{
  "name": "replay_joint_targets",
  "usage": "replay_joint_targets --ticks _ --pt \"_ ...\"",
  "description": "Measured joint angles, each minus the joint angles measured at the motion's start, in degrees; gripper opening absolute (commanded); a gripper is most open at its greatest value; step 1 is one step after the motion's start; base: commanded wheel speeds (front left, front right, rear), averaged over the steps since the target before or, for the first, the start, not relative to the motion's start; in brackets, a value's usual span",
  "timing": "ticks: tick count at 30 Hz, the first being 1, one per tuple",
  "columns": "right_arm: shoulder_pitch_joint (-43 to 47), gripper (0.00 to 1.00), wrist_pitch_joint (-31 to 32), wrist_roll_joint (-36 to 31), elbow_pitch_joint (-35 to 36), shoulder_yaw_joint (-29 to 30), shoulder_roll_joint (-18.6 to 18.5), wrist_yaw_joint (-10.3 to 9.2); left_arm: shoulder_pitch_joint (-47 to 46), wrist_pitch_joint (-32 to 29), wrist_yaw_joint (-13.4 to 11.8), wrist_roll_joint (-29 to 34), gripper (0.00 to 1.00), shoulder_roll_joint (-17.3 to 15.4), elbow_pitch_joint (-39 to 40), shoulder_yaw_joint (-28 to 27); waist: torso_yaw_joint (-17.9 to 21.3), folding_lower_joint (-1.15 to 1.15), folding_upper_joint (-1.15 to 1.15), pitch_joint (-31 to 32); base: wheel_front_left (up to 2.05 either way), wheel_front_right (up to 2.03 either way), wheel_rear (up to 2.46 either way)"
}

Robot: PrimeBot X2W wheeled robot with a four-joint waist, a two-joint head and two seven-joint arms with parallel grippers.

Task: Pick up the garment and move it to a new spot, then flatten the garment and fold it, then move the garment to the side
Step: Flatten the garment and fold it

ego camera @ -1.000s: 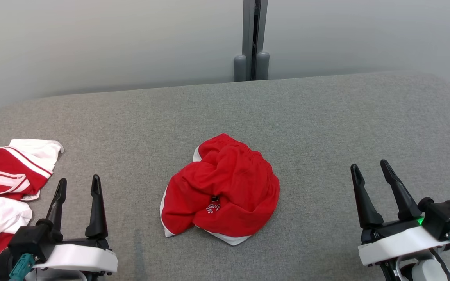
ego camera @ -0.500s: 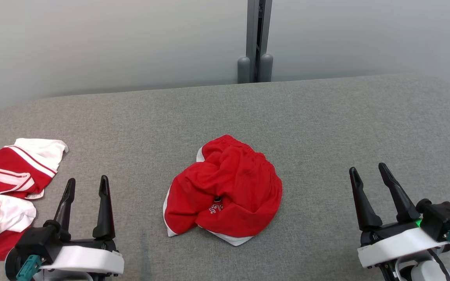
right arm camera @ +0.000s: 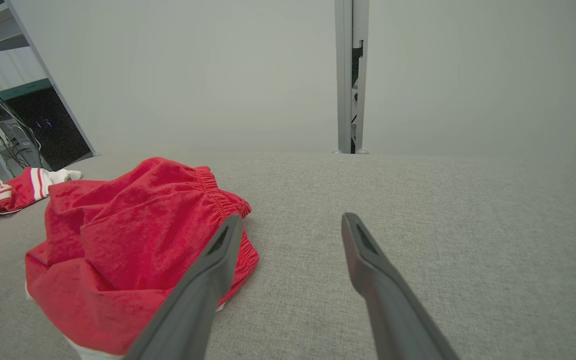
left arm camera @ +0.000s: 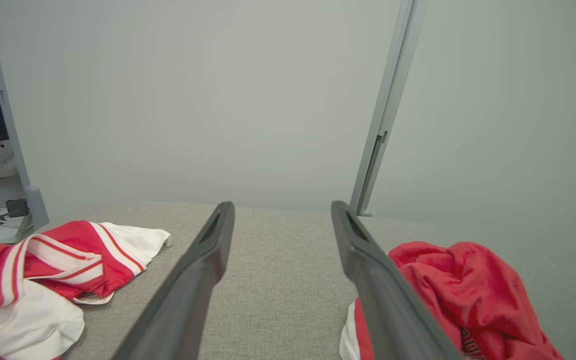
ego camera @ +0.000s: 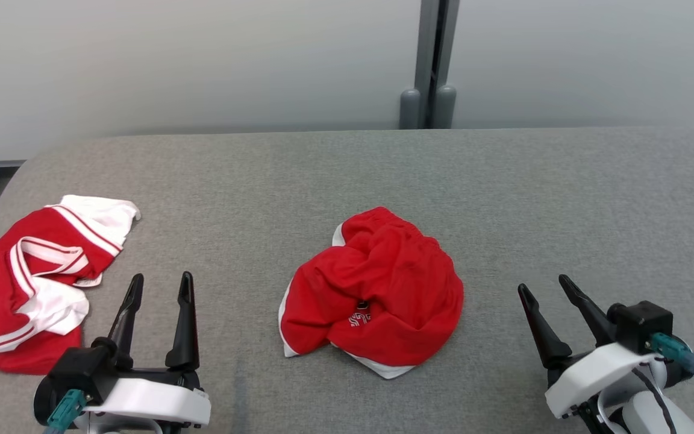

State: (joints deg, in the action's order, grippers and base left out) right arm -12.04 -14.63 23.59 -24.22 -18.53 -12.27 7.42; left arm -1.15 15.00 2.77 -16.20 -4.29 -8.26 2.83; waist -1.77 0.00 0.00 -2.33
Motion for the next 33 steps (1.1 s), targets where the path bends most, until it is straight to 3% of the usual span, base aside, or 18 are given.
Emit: replay_joint_targets --ticks 9,17,21,22,23,24,25,26,33 --pt "-11.44 1.0 6.0 7.49 -12.85 -11.39 -4.11 0.01 -1.75 0.0 1.2 0.04 1.0 0.86 -1.15 0.71 -6.72 0.0 0.0 -1.49 0.0 0.0 0.0" --pt "-18.25 1.0 14.7 14.38 -23.23 -18.4 -5.43 0.01 -2.93 0.09 1.8 -0.42 1.0 1.22 -1.79 0.16 -12.33 0.0 0.0 -3.27 0.0 0.0 0.0" --pt "-20.2 1.0 18.09 17.95 -25.02 -21.21 -5.55 0.01 -2.98 0.09 2.05 -0.58 1.0 1.31 -2.1 -0.15 -14.06 0.0 0.0 -3.84 0.0 0.0 0.0" --pt "-20.62 0.84 18.9 18.61 -25.54 -21.8 -5.66 0.01 -2.99 0.09 2.16 -0.65 1.0 1.32 -2.23 -0.23 -14.34 0.0 0.0 -3.92 0.0 0.0 0.0" --pt "-21.01 0.49 19.34 19.04 -26.15 -22.32 -5.8 0.02 -3.0 0.09 2.24 -0.71 1.0 1.33 -2.38 -0.25 -14.55 0.0 0.0 -3.96 0.0 0.0 0.0" --pt "-21.39 0.36 19.51 19.51 -26.64 -22.68 -5.94 0.07 -3.04 0.09 2.29 -0.78 1.0 1.36 -2.49 -0.26 -14.72 0.0 0.0 -3.97 0.0 0.0 0.0" --pt "-21.63 0.1 19.48 19.89 -26.96 -22.94 -6.03 0.07 -3.1 0.09 2.29 -0.81 1.0 1.38 -2.63 -0.32 -14.84 0.0 0.0 -3.94 0.0 0.0 0.0" --pt "-21.79 0.0 19.26 20.2 -27.33 -23.26 -6.02 0.07 -3.12 0.09 2.29 -0.92 1.0 1.4 -2.72 -0.4 -14.89 0.0 0.0 -3.87 0.0 0.0 0.0" --pt "-23.76 0.0 13.61 23.1 -27.89 -23.17 -5.92 0.07 -3.12 0.09 2.66 -0.94 1.0 1.43 -3.16 -1.33 -13.67 0.0 0.0 -2.88 0.0 0.0 0.0"
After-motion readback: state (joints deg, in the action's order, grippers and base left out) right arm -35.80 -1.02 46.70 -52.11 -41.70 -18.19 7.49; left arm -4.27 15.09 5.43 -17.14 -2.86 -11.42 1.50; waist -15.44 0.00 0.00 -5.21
